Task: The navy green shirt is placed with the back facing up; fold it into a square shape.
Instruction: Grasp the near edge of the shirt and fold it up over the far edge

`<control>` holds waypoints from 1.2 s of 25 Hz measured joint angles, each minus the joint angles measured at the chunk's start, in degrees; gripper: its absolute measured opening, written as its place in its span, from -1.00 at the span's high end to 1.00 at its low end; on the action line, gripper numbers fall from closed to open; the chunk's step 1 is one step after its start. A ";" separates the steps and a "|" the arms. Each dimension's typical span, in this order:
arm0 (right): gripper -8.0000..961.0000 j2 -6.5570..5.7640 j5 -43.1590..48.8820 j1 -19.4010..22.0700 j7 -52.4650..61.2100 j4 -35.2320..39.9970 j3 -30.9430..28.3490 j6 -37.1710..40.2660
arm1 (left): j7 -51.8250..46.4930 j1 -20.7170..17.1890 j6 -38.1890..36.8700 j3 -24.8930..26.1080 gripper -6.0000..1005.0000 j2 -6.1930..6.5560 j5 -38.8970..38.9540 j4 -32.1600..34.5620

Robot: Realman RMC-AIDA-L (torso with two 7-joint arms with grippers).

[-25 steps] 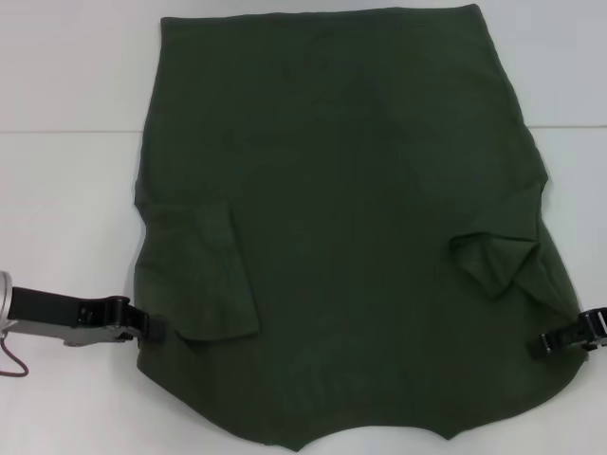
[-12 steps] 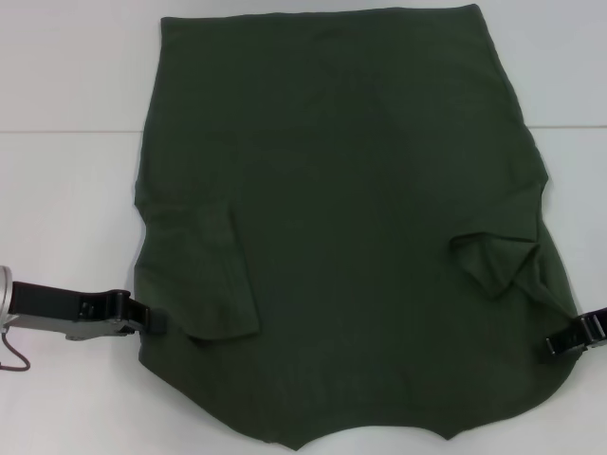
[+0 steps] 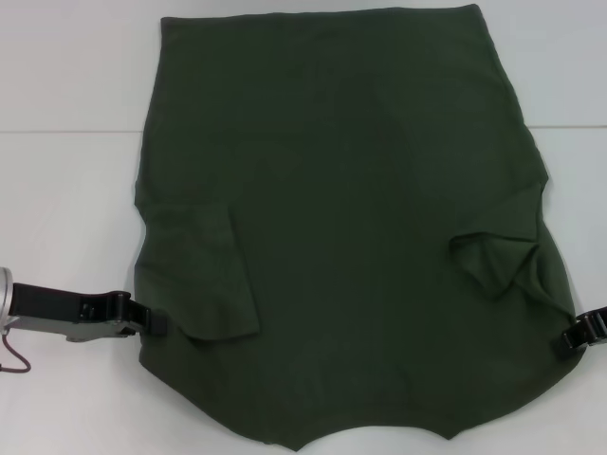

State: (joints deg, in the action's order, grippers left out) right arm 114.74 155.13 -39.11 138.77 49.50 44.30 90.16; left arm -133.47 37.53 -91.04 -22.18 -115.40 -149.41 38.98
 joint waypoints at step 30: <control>0.85 -1.06 -0.03 -0.48 -20.66 -0.10 6.42 23.41 | 3.95 -0.26 -21.16 -1.56 0.91 1.41 -8.56 -1.37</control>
State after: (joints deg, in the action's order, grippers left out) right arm 113.68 155.11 -39.59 118.11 49.40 50.72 113.58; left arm -129.52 37.27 -112.20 -23.74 -113.99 -157.97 37.61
